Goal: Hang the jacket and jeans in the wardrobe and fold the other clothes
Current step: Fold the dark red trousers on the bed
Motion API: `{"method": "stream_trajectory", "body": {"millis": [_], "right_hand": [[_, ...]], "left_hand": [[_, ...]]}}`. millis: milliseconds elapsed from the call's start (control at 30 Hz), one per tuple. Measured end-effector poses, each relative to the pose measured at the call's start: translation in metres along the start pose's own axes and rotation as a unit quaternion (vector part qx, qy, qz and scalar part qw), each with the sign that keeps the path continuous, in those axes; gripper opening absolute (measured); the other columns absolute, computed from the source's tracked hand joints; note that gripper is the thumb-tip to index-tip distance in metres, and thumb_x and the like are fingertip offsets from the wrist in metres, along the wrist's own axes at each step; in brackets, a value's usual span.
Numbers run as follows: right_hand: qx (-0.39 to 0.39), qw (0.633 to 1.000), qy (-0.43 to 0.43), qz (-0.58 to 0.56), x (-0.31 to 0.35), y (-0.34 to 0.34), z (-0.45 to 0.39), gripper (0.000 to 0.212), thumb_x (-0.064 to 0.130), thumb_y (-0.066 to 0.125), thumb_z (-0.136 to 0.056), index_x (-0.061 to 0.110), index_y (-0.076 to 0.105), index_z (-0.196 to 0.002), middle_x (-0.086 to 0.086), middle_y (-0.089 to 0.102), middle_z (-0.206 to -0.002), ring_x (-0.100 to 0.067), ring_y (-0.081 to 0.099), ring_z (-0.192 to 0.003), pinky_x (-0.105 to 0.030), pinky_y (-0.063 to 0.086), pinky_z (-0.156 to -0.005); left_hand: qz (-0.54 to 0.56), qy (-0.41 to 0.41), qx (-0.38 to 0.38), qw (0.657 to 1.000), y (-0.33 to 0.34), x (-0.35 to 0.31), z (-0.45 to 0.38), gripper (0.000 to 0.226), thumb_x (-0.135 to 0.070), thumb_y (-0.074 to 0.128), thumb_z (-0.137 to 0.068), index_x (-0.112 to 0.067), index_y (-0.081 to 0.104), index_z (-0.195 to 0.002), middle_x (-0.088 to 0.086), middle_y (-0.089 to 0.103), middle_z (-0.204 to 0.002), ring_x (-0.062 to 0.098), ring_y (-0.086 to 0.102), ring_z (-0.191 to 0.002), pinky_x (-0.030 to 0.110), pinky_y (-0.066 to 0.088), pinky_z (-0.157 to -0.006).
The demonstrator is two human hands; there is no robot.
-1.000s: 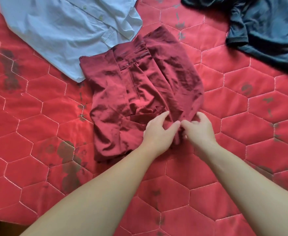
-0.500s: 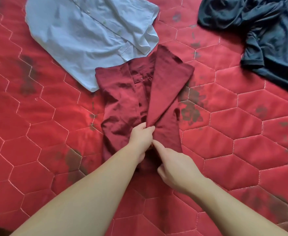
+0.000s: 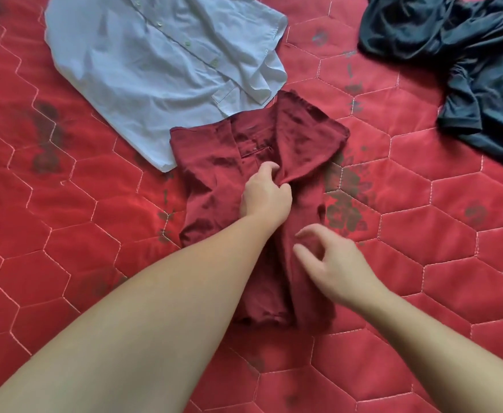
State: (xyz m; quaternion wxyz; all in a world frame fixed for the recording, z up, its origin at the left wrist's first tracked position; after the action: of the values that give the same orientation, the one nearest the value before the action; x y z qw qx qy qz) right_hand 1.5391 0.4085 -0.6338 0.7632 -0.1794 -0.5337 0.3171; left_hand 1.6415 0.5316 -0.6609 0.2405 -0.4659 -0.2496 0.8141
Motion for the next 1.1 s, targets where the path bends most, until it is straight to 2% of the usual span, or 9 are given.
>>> {"method": "stream_trajectory", "body": {"millis": [100, 167, 300, 500, 600, 733, 900, 967, 1100], "right_hand": [[-0.063, 0.990, 0.100, -0.077, -0.017, -0.022, -0.038, 0.008, 0.022, 0.061, -0.087, 0.024, 0.067, -0.082, 0.011, 0.065, -0.074, -0.010, 0.058, -0.070, -0.025, 0.042, -0.070], [-0.078, 0.975, 0.147, -0.146, -0.024, -0.030, -0.062, 0.014, 0.020, 0.059, -0.086, 0.023, 0.066, -0.075, 0.007, 0.065, -0.068, -0.010, 0.057, -0.059, -0.027, 0.046, -0.064], [-0.096, 0.963, 0.153, -0.200, -0.011, -0.039, -0.108, 0.019, 0.013, 0.053, -0.090, 0.024, 0.061, -0.077, 0.000, 0.065, -0.070, -0.005, 0.054, -0.044, -0.018, 0.042, -0.046], [-0.033, 0.951, 0.182, -0.248, 0.026, -0.025, -0.162, 0.027, 0.048, 0.060, -0.088, 0.022, 0.059, -0.082, -0.002, 0.067, -0.077, -0.015, 0.060, -0.053, -0.026, 0.050, -0.055], [-0.043, 0.963, 0.136, -0.227, 0.053, -0.024, -0.185, 0.008, 0.029, 0.058, -0.092, 0.024, 0.056, -0.086, -0.002, 0.065, -0.079, -0.014, 0.061, -0.053, -0.022, 0.049, -0.049], [0.103, 0.984, 0.032, -0.143, 0.085, -0.006, -0.197, 0.046, -0.008, 0.036, -0.082, 0.021, 0.062, -0.106, 0.001, 0.065, -0.097, -0.016, 0.065, -0.068, -0.021, 0.050, -0.056], [-0.034, 0.992, 0.043, -0.110, 0.061, -0.019, -0.185, 0.039, 0.000, 0.038, -0.077, 0.027, 0.065, -0.084, -0.001, 0.070, -0.086, -0.015, 0.069, -0.064, -0.021, 0.044, -0.054], [-0.072, 0.994, 0.054, -0.055, 0.049, -0.024, -0.174, 0.029, 0.010, 0.045, -0.079, 0.030, 0.065, -0.081, 0.005, 0.067, -0.079, -0.017, 0.069, -0.071, -0.025, 0.043, -0.057], [-0.093, 0.995, 0.036, -0.010, 0.035, -0.020, -0.143, 0.018, 0.014, 0.054, -0.083, 0.025, 0.067, -0.089, 0.007, 0.063, -0.073, -0.015, 0.062, -0.072, -0.027, 0.045, -0.069]], "left_hand": [[0.051, -0.032, -0.012, 0.998, -0.004, -0.001, -0.020, 0.020, -0.024, 0.049, -0.093, -0.018, 0.068, -0.090, 0.010, 0.069, -0.099, 0.030, 0.060, -0.097, 0.032, 0.045, -0.081], [0.182, -0.131, -0.003, 0.974, -0.001, 0.009, -0.030, 0.023, -0.025, 0.049, -0.095, -0.013, 0.064, -0.081, 0.010, 0.068, -0.094, 0.029, 0.060, -0.093, 0.027, 0.046, -0.079], [0.416, -0.284, 0.030, 0.863, 0.009, 0.032, -0.039, 0.030, -0.028, 0.055, -0.096, -0.009, 0.064, -0.118, 0.012, 0.068, -0.114, 0.029, 0.066, -0.103, 0.047, 0.052, -0.095], [0.513, -0.284, 0.096, 0.804, 0.013, 0.052, -0.042, 0.049, -0.038, 0.040, -0.100, -0.003, 0.061, -0.127, 0.021, 0.066, -0.122, 0.034, 0.064, -0.112, 0.045, 0.048, -0.102], [0.524, -0.261, 0.135, 0.799, 0.009, 0.047, -0.035, 0.046, -0.033, 0.033, -0.105, -0.003, 0.061, -0.126, 0.017, 0.067, -0.118, 0.028, 0.065, -0.105, 0.037, 0.048, -0.098], [0.554, -0.240, 0.154, 0.782, 0.002, 0.043, -0.034, 0.055, -0.049, 0.032, -0.103, -0.010, 0.060, -0.129, 0.014, 0.067, -0.122, 0.023, 0.063, -0.114, 0.034, 0.045, -0.104], [0.477, -0.253, 0.110, 0.834, 0.011, 0.054, -0.037, 0.061, -0.055, 0.070, -0.072, -0.014, 0.068, -0.118, 0.007, 0.072, -0.113, 0.025, 0.067, -0.108, 0.045, 0.049, -0.101], [0.449, -0.259, 0.081, 0.851, 0.013, 0.063, -0.041, 0.076, -0.065, 0.067, -0.059, -0.016, 0.067, -0.117, 0.002, 0.071, -0.116, 0.023, 0.066, -0.109, 0.045, 0.049, -0.101], [0.405, -0.215, 0.074, 0.885, 0.000, 0.067, -0.037, 0.062, -0.060, 0.069, -0.064, -0.016, 0.068, -0.107, 0.000, 0.073, -0.109, 0.019, 0.068, -0.103, 0.042, 0.051, -0.097]]}}
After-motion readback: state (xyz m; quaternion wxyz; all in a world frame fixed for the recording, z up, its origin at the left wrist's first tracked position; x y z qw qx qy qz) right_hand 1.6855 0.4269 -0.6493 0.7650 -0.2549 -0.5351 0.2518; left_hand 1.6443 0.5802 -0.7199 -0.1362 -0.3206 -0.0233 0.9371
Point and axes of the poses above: each hand's wrist, its own z-axis away from the middle knuckle, its own y-axis out of the palm, x = y × z, the point moved 5 cm from there along -z, towards the middle knuckle
